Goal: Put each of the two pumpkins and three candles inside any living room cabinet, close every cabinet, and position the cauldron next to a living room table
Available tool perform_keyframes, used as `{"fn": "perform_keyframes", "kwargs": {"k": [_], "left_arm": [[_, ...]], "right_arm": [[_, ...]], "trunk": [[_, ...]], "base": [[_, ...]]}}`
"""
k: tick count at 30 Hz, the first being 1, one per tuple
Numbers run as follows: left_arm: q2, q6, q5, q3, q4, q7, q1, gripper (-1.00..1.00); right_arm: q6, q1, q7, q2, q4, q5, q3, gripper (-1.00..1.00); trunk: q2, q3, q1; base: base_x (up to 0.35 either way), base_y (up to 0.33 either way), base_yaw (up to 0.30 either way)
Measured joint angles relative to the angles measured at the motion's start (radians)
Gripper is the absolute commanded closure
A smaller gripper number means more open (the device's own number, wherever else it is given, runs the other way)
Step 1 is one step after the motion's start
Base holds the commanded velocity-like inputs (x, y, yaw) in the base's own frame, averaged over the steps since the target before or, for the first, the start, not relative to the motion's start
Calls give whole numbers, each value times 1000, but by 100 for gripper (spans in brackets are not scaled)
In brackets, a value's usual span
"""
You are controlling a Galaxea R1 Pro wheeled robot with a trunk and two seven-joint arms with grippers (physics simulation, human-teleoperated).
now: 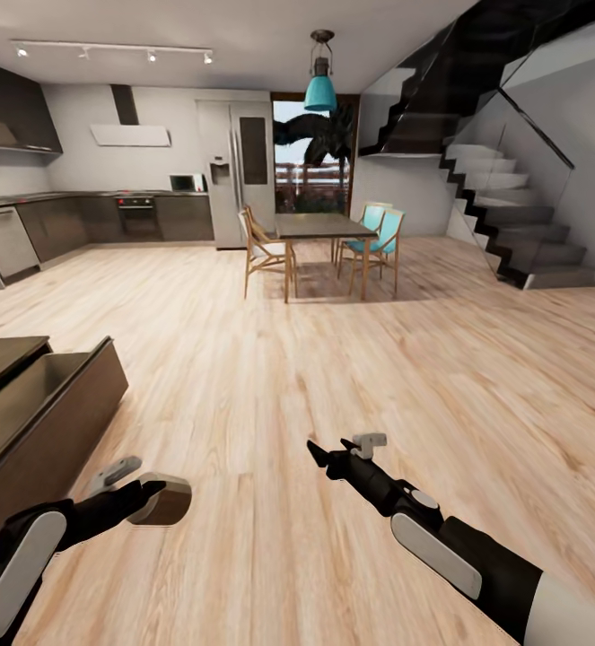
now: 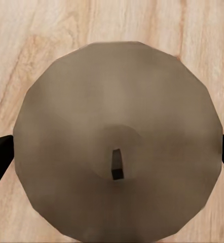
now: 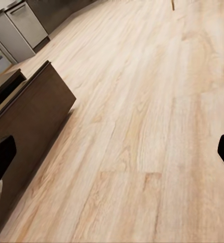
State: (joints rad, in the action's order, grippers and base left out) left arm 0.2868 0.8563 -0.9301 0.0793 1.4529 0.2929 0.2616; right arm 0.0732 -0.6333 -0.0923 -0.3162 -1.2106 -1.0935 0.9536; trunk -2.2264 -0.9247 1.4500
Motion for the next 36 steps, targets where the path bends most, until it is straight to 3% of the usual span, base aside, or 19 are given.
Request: {"fn": "perform_keyframes", "kwargs": {"k": [21, 36], "left_arm": [[0, 0, 0, -1, 0, 2, 0, 100], [0, 0, 0, -1, 0, 1, 0, 100]], "right_arm": [[-1, 0, 0, 1, 0, 2, 2, -100], [0, 0, 1, 1, 0, 4, 2, -100]], "trunk": [[0, 0, 0], [0, 0, 0]], "base": [[334, -18, 5], [333, -116, 199]]}}
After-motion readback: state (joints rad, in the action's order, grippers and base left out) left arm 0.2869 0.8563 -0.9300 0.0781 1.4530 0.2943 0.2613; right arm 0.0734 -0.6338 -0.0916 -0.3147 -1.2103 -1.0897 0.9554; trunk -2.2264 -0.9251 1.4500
